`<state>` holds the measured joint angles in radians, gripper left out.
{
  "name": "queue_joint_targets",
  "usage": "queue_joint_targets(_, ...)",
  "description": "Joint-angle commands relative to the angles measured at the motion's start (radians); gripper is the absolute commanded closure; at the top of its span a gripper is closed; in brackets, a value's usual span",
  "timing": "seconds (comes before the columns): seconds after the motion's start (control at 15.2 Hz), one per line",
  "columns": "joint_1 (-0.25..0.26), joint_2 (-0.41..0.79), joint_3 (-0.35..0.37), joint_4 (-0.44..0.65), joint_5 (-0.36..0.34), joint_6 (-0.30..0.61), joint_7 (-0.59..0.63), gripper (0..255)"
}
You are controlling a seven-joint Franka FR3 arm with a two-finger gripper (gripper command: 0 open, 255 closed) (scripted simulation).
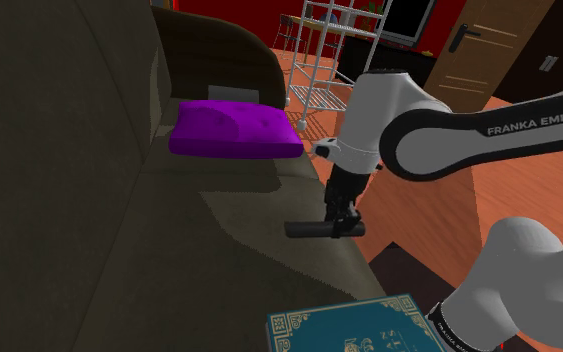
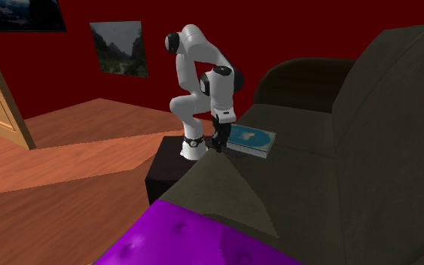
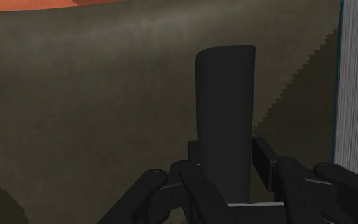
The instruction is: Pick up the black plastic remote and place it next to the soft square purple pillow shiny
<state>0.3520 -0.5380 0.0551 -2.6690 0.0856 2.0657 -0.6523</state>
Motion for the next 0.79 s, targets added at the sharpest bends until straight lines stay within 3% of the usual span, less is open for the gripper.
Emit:
queue_joint_targets(0.0,0.000,-0.015,-0.001,0.017,-0.001,-0.032,0.002,255)
queue_joint_targets(0.73,-0.002,-0.063,-0.006,0.133,-0.008,-0.197,0.009,255)
